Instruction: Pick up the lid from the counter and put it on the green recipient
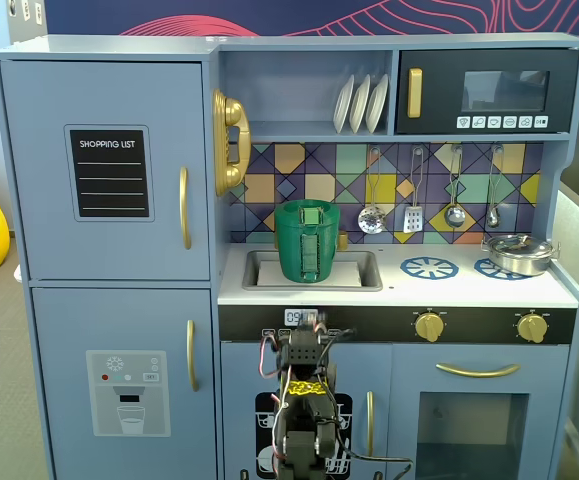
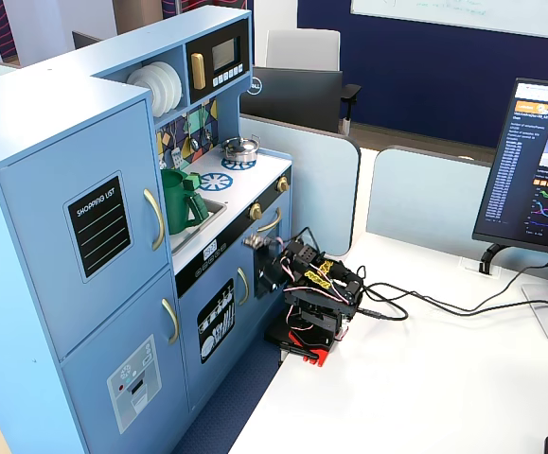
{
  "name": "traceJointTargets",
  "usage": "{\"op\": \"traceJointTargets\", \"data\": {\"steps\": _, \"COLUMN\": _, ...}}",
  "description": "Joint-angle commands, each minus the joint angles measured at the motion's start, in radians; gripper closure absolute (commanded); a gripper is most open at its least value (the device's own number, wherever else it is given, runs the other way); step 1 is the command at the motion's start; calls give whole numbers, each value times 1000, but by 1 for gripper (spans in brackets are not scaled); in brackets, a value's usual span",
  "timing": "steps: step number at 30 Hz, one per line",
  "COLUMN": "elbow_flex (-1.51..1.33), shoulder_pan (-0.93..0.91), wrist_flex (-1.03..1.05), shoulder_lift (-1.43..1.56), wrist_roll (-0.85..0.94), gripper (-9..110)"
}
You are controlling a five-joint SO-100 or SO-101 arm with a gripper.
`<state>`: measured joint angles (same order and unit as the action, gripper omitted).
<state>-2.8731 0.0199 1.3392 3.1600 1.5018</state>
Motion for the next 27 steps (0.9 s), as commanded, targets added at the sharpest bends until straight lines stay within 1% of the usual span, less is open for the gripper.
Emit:
{"op": "traceJointTargets", "data": {"steps": 1, "elbow_flex": -117, "shoulder_pan": 60, "wrist_flex": 35, "shoulder_lift": 0, "wrist_roll": -21, "gripper": 101}}
{"op": "traceJointTargets", "data": {"steps": 5, "elbow_flex": -124, "shoulder_pan": 104, "wrist_flex": 114, "shoulder_lift": -34, "wrist_roll": -51, "gripper": 100}}
{"op": "traceJointTargets", "data": {"steps": 7, "elbow_flex": -124, "shoulder_pan": 95, "wrist_flex": 181, "shoulder_lift": -3, "wrist_roll": 6, "gripper": 100}}
{"op": "traceJointTargets", "data": {"steps": 8, "elbow_flex": -124, "shoulder_pan": 81, "wrist_flex": 189, "shoulder_lift": 17, "wrist_roll": -11, "gripper": 100}}
{"op": "traceJointTargets", "data": {"steps": 14, "elbow_flex": -124, "shoulder_pan": 40, "wrist_flex": 192, "shoulder_lift": 17, "wrist_roll": 9, "gripper": 99}}
{"op": "traceJointTargets", "data": {"steps": 27, "elbow_flex": -124, "shoulder_pan": 40, "wrist_flex": 192, "shoulder_lift": 17, "wrist_roll": 9, "gripper": 99}}
